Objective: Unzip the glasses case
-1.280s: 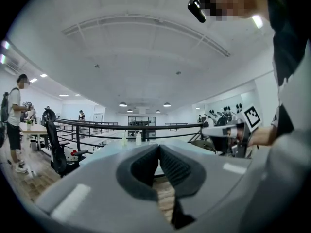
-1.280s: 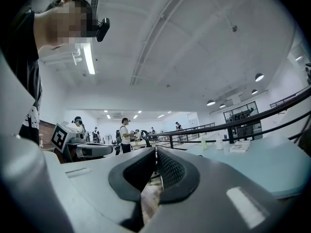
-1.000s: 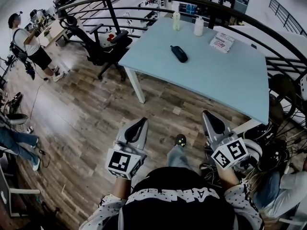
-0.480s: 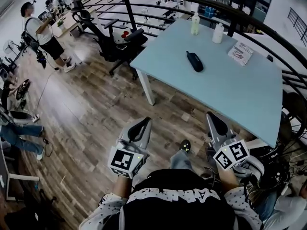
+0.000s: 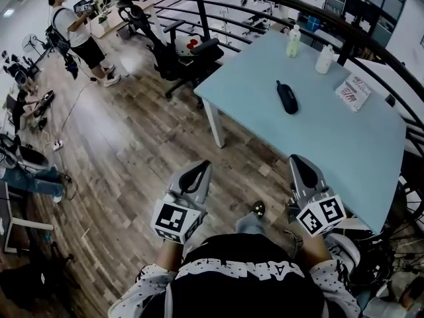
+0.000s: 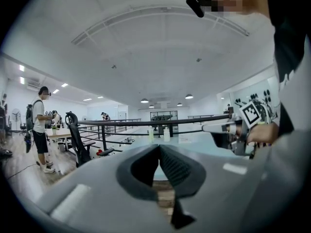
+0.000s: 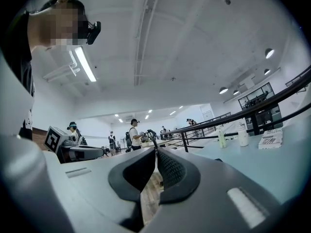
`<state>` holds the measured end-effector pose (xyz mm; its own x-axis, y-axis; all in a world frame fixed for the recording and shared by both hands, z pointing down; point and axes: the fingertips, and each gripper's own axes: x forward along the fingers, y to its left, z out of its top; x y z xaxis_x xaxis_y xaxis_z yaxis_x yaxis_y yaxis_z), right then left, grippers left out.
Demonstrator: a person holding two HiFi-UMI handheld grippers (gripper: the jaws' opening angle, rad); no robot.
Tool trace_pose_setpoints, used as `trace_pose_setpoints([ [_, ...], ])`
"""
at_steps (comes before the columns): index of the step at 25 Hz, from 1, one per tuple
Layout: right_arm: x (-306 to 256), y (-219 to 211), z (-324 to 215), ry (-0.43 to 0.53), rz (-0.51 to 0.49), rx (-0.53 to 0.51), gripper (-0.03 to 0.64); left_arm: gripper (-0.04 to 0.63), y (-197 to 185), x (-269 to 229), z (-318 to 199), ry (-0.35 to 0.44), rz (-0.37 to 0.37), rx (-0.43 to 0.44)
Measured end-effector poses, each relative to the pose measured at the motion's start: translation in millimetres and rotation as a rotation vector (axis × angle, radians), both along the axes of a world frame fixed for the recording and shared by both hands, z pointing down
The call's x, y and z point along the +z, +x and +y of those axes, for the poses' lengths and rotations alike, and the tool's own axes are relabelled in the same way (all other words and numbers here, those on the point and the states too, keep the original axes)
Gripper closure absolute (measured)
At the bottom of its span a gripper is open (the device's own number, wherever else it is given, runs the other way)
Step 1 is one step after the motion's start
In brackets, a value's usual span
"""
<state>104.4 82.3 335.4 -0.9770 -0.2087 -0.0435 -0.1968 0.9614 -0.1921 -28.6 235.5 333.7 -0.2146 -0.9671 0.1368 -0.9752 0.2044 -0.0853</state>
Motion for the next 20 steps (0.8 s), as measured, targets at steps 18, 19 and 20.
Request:
trace_pose_setpoints([
  [18, 11, -75, -103, -0.04, 0.005, -0.113, 0.614, 0.595, -54, 1, -86, -0.043, -0.009, -0.131],
  [19, 13, -75, -112, -0.042, 0.005, -0.11, 0.614, 0.595, -55, 3, -94, -0.046, -0.008, -0.128],
  [20, 15, -75, -119, -0.043, 0.006, -0.107, 0.614, 0.595, -56, 5, -102, -0.048, -0.007, -0.126],
])
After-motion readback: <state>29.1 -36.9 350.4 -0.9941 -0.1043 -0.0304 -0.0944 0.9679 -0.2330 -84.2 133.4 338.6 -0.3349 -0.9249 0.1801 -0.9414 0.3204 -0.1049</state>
